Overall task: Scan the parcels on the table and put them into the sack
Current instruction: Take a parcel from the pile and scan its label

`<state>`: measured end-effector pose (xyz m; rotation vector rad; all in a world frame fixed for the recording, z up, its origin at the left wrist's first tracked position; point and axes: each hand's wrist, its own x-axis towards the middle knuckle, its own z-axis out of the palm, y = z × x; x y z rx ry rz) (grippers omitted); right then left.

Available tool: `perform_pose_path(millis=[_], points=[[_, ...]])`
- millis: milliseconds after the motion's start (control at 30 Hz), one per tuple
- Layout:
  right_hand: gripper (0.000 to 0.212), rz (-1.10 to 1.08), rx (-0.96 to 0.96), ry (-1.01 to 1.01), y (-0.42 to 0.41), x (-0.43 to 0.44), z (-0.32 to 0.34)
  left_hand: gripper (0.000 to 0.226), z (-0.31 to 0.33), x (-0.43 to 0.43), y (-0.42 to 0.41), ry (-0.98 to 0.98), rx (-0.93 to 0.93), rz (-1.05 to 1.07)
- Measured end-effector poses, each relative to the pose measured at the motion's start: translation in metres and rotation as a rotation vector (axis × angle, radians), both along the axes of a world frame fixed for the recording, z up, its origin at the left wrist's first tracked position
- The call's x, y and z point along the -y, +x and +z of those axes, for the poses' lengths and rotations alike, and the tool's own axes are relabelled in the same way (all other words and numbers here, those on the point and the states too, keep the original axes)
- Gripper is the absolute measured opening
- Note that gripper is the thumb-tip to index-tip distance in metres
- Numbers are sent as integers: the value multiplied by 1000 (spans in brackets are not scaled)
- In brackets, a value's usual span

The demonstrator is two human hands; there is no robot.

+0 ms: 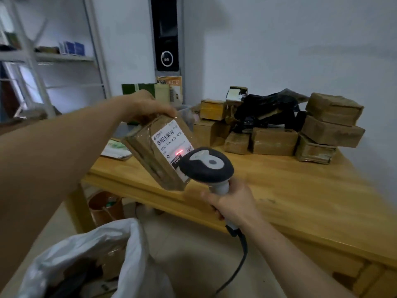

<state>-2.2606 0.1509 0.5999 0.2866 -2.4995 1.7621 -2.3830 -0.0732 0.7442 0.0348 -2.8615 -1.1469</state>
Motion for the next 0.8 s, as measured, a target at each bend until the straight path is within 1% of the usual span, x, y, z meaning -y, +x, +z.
perform_pose_path(millis=[67,133,267,400,633,800], points=[[25,31,-51,51,2,13,1,54,-2,11,7,-58,6,13],[29,71,-72,54,5,25,2,51,-6,21,13,-92,9,32],[32,124,-87,44,8,46,3,46,-12,40,19,-106,31,60],[33,165,-108,82,12,62,7,40,-18,54,25,-88,37,69],[35,177,-129,110,12,80,4,47,-30,79,27,-54,59,94],[30,190,-91,98,7,89,-5,45,-34,90,29,-17,69,126]])
